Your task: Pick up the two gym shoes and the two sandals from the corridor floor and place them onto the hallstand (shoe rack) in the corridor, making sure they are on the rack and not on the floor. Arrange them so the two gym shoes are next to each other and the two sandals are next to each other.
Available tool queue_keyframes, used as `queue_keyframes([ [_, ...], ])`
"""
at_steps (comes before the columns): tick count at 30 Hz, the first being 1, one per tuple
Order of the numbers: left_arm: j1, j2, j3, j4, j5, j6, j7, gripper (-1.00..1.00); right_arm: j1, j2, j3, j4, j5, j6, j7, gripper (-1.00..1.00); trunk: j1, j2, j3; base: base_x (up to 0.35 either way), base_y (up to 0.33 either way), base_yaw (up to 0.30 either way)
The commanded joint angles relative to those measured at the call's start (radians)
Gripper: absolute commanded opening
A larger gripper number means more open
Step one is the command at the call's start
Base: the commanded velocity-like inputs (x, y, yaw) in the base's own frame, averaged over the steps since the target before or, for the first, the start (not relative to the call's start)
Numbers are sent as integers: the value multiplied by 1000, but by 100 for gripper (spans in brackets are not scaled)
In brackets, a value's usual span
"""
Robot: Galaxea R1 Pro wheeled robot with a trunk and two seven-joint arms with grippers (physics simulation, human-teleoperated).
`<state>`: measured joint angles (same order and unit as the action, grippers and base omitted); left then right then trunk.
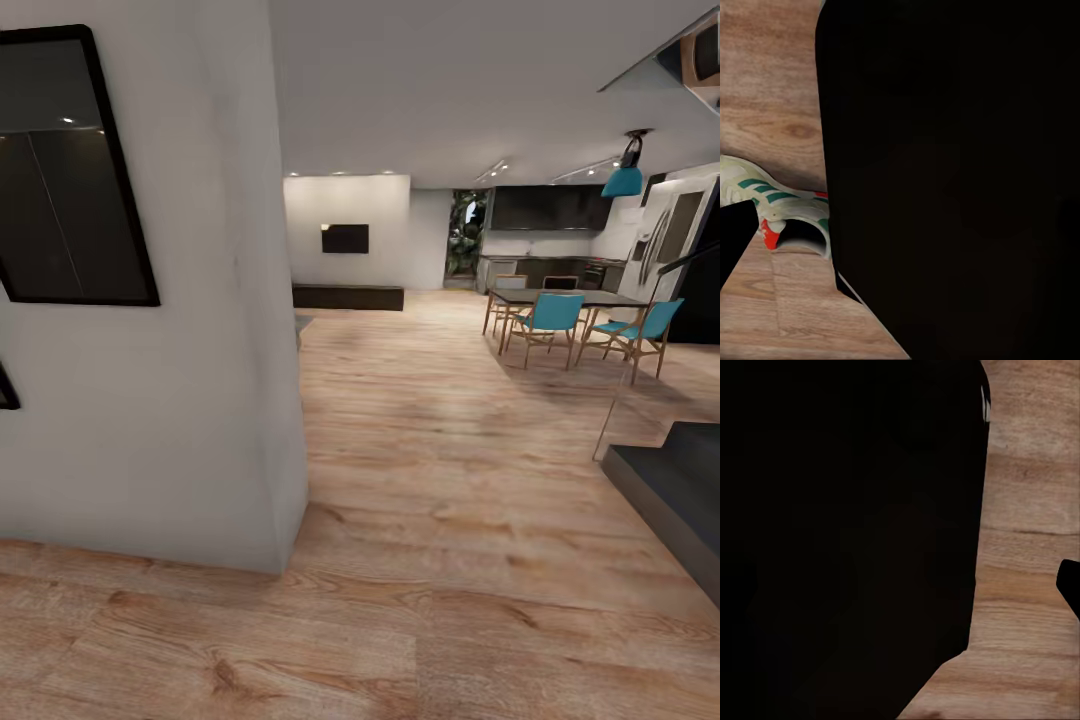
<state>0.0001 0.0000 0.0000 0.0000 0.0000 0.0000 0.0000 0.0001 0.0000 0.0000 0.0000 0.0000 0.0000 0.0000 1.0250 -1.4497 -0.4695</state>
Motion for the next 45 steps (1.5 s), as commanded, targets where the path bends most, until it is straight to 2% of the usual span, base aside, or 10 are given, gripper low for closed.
queue_keyframes([
  [1,0,0,0,0,0,0,0,100,0,0,0,0,0,0,0,100,0,0,0,0,0,0],
  [9,0,-3,1,3,3,-2,-2,100,-3,5,2,-6,3,0,-3,100,0,0,0,0,0,0],
  [15,0,-4,2,-3,4,-4,-2,100,-11,35,3,-35,4,-1,-3,100,0,0,0,0,0,0],
  [18,0,-4,2,-5,5,-5,-2,100,-16,41,4,-52,5,-1,-3,100,0,0,0,0,0,0],
  [31,0,-1,1,-8,0,-55,-1,100,-20,43,2,-87,6,-12,-3,100,0,0,0,0,0,0],
  [34,-1,8,1,-21,-1,-72,6,100,-20,42,2,-89,6,-29,-4,100,0,0,0,0,0,0],
  [45,-61,70,4,-84,5,-133,10,100,-22,-19,0,-151,6,-91,-6,100,0,0,0,0,0,0],
])
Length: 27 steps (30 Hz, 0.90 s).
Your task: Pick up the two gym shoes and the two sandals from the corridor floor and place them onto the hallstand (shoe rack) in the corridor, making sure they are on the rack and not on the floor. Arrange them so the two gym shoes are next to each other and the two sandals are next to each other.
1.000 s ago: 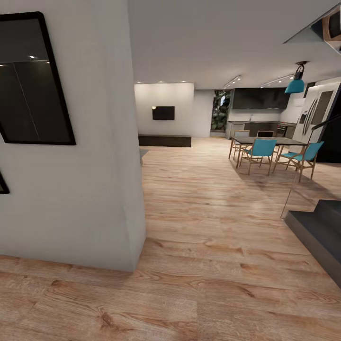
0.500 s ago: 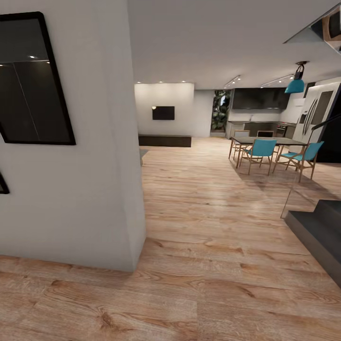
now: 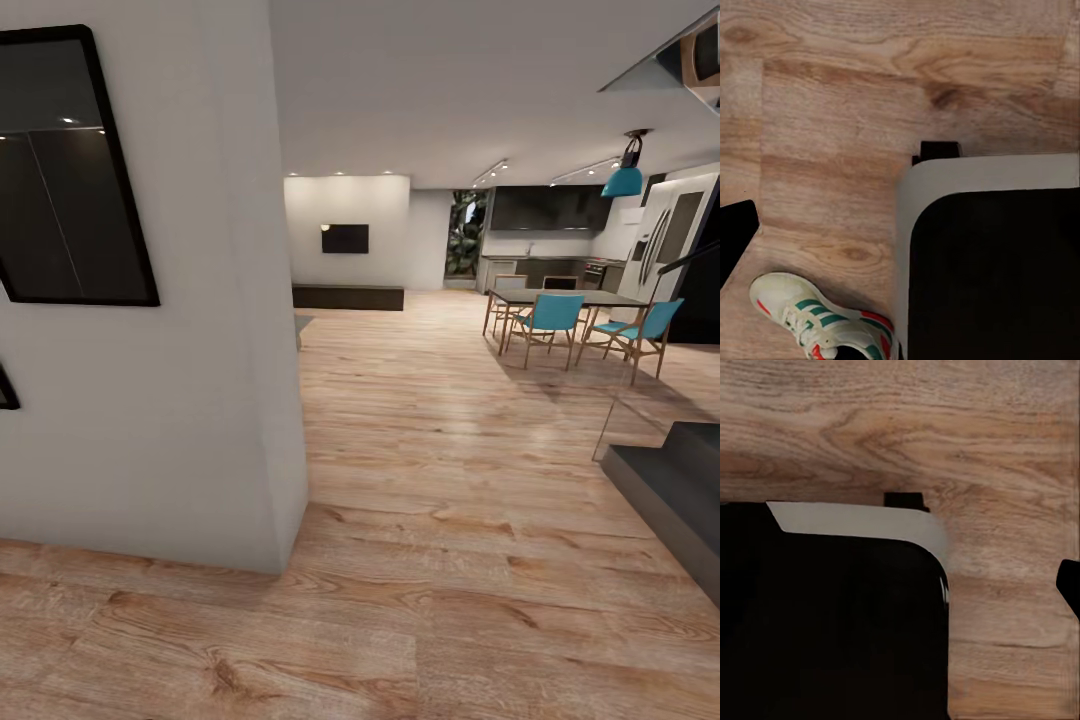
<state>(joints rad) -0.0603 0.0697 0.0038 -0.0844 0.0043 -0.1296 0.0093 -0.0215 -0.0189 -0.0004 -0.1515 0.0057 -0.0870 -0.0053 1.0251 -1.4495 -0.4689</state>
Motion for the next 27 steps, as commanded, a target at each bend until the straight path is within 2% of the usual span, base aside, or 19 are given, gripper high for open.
queue_keyframes([
  [1,-6,6,0,-5,0,-9,2,100,-1,-6,0,-5,0,-9,-1,100,0,-1,-1,0,0,0],
  [4,-24,23,3,-22,3,-26,15,100,-2,-23,-1,-22,-1,-26,-1,100,0,-1,-1,0,0,0],
  [5,-106,68,3,-270,3,-217,17,100,-2,-117,-1,-292,-1,-382,-1,100,0,-1,-1,0,0,0],
  [17,-113,54,5,-293,7,-219,10,100,-3,-120,0,-321,-5,-388,2,100,0,-1,-1,0,0,0],
  [21,-106,32,5,-284,5,-220,13,100,-3,-120,1,-321,-2,-388,6,100,0,-1,-1,0,0,0],
  [27,-103,19,5,-278,5,-220,19,100,-3,-120,1,-323,-4,-388,5,100,0,-1,-1,0,-3,0],
])
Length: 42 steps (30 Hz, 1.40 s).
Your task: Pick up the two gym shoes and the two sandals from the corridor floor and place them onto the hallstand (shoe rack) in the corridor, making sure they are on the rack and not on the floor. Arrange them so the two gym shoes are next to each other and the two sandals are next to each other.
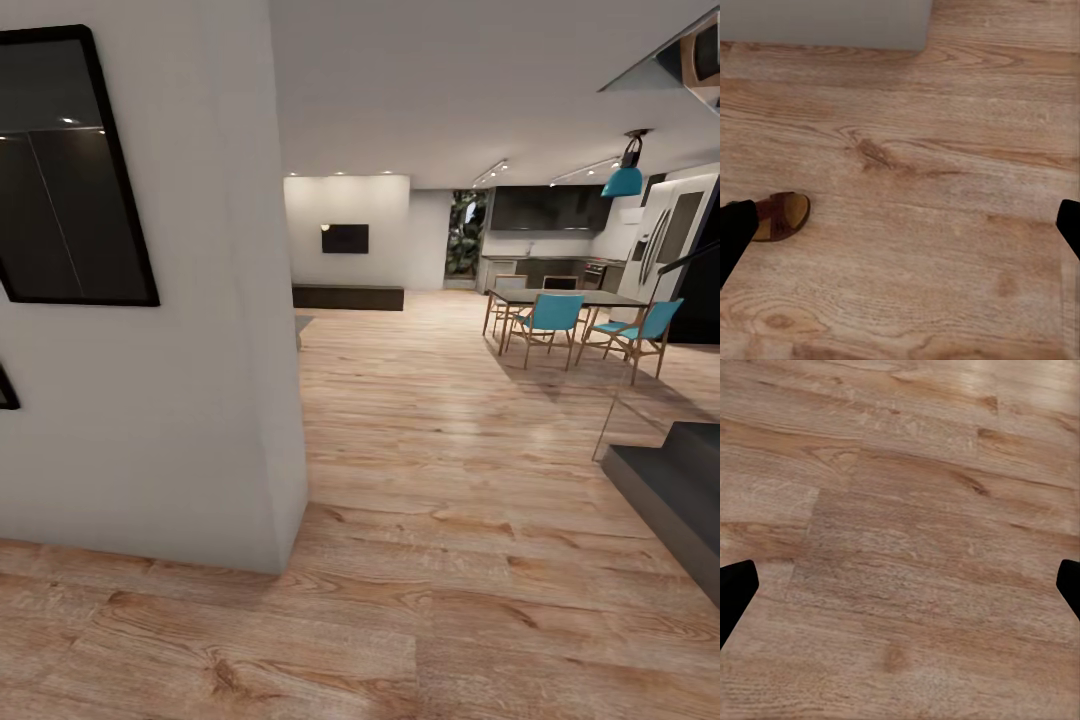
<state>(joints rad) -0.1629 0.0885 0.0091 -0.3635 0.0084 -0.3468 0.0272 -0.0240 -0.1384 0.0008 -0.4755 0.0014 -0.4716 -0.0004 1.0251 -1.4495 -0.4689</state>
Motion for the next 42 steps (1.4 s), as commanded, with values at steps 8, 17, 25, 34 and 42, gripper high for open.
queue_keyframes([
  [8,-1,-2,-1,2,0,-4,3,100,-1,2,-1,-1,-3,-2,-4,100,0,0,-1,0,-169,2],
  [17,-1,-1,0,1,1,-4,3,100,-1,5,1,-2,-3,-2,-4,100,0,0,-5,-3,-264,163],
  [25,-1,-1,0,1,1,-5,3,100,-1,7,1,-2,-3,-2,-5,100,0,0,-9,-123,-248,248],
  [34,-1,1,0,0,1,-5,4,100,-1,12,1,-2,-3,-2,-5,100,0,0,-14,-212,-212,257],
  [42,-1,2,0,-1,1,-5,4,100,-1,14,1,-2,-3,-2,-5,100,0,0,-20,-232,-199,257],
])
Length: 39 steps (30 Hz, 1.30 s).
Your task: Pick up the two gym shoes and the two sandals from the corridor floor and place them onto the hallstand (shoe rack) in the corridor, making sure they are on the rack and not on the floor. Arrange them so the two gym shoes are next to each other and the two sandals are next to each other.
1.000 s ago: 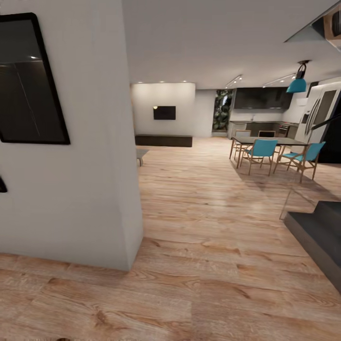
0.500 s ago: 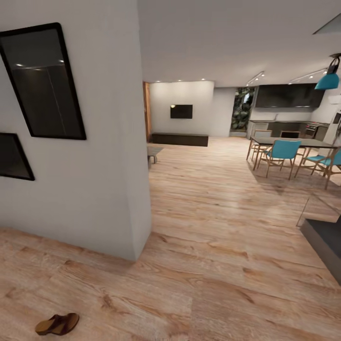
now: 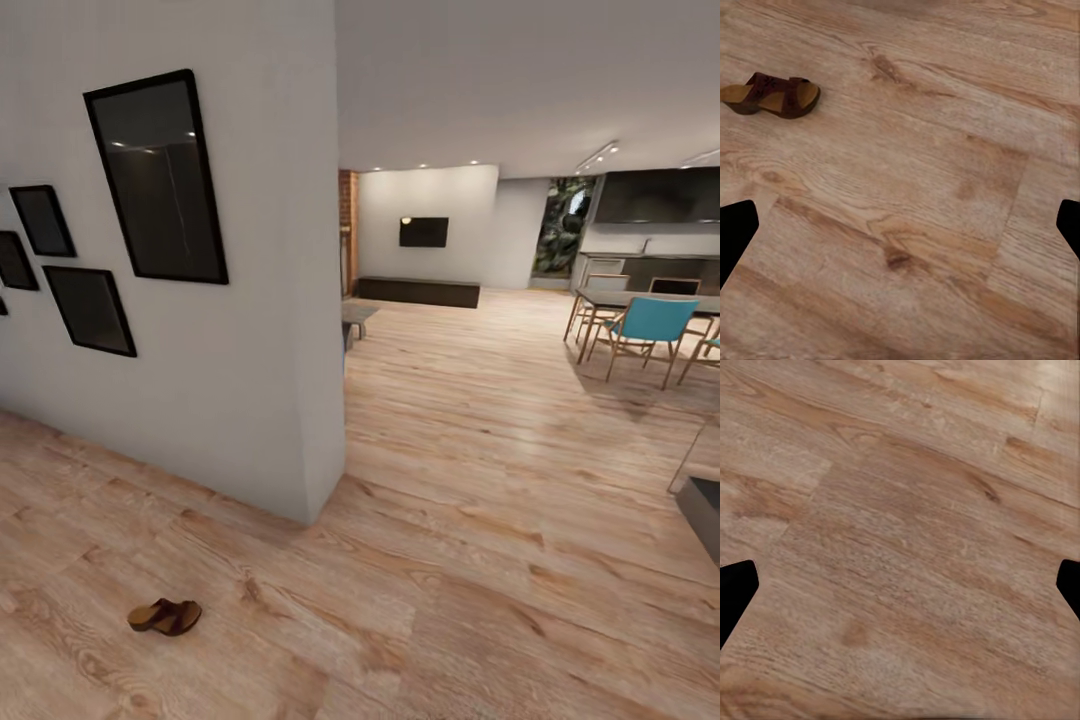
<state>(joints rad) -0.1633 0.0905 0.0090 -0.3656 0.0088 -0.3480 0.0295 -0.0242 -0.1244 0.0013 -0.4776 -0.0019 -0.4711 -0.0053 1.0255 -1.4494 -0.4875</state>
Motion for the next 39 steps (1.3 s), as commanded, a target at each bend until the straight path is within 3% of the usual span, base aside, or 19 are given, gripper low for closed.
queue_keyframes([
  [1,-1,0,0,1,1,-3,2,100,0,0,0,1,0,-3,-1,100,-1,-1,-2,-235,-197,253],
  [10,-1,2,1,-1,1,-3,2,100,0,0,0,1,0,-3,-1,100,-1,-1,-11,-157,-119,234],
  [39,-1,5,1,-7,1,-3,3,100,0,0,0,1,0,-3,0,100,-1,-1,-45,-4,-3,215],
])
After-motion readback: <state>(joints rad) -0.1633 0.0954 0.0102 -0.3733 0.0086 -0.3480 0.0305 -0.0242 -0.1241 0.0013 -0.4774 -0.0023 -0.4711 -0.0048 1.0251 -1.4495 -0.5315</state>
